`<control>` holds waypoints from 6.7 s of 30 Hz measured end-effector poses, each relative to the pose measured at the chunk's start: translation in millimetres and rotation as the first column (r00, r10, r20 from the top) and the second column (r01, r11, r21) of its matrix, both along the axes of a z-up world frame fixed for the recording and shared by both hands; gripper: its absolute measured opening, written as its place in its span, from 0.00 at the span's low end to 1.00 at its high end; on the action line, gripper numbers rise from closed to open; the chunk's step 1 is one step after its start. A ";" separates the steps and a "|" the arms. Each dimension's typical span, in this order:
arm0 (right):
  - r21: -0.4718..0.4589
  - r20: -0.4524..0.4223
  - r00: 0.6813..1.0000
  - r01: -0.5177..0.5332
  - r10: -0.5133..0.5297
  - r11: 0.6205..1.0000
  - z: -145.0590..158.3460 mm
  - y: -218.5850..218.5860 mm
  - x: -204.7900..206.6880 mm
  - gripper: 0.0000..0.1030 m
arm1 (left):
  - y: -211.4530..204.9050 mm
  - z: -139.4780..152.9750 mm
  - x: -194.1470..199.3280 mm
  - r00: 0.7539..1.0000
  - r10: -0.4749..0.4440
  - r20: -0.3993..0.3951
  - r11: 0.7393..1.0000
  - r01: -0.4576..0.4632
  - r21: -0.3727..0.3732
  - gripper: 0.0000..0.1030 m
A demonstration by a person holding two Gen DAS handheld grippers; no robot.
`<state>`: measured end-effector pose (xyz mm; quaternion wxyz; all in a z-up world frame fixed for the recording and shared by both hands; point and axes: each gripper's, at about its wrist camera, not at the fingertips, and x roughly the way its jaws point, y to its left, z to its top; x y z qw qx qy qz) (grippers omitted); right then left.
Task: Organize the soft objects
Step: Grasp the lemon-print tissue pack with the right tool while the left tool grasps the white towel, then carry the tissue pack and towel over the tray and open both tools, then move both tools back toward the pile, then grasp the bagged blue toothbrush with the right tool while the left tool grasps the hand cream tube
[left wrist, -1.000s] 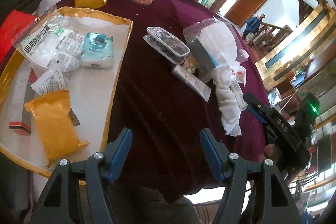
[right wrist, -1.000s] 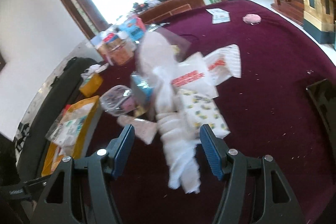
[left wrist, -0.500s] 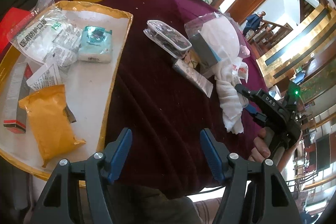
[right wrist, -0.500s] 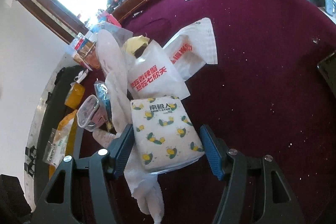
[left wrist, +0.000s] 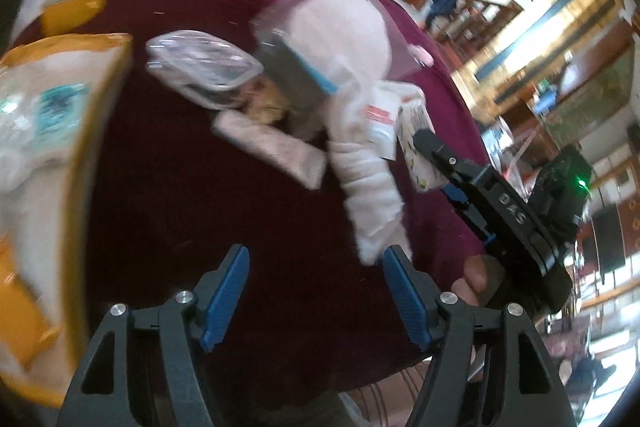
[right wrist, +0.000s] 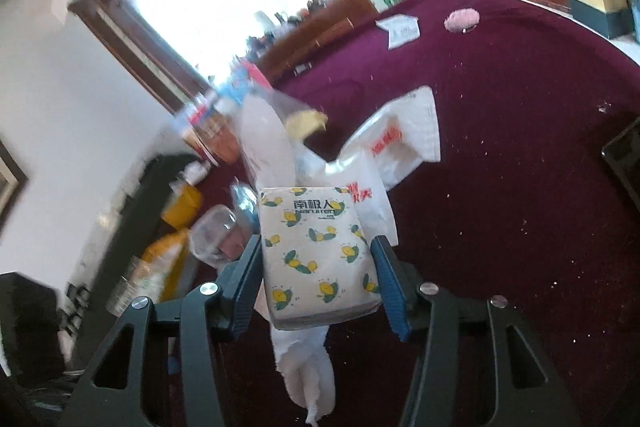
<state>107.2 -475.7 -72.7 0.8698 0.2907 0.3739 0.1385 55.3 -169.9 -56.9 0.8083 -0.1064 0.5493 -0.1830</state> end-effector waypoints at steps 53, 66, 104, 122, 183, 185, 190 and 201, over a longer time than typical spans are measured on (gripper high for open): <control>-0.232 0.076 0.997 0.022 -0.004 0.973 17.1 31.9 -6.9 0.51 | 13.1 -11.6 5.8 0.999 -0.033 0.007 0.999 0.033 0.001 0.34; -0.261 0.141 0.990 0.034 0.003 0.965 24.1 38.3 -20.0 0.51 | 113.1 62.1 -17.0 0.994 0.092 0.059 0.969 -0.075 -0.234 0.34; -0.366 -0.043 0.872 -0.467 0.487 0.805 29.1 324.5 -5.6 0.53 | 268.7 -2.7 61.0 0.943 0.327 -0.053 0.943 -0.330 -0.041 0.35; -0.321 0.116 0.867 -0.429 0.484 0.845 54.8 284.0 -40.4 0.68 | 237.4 44.7 -7.0 0.913 0.367 0.176 0.929 -0.370 -0.018 0.67; -0.141 0.023 0.983 -0.175 0.180 0.974 30.5 71.0 58.3 0.18 | 55.2 19.4 -19.2 0.984 0.112 0.140 0.992 -0.120 0.047 0.84; -0.124 0.057 0.986 -0.147 0.155 0.981 31.8 59.3 51.3 0.18 | 47.7 16.1 -5.4 0.988 0.103 0.116 0.993 -0.109 0.046 0.84; -0.028 0.070 0.995 -0.069 0.071 0.997 22.1 35.1 51.3 0.17 | 37.8 -6.3 45.4 0.990 0.136 -0.027 0.991 -0.136 0.012 0.84; -0.029 0.076 0.996 -0.054 0.056 0.998 21.7 34.2 50.3 0.18 | 17.7 -47.0 105.7 0.954 0.278 -0.115 0.958 -0.267 0.103 0.82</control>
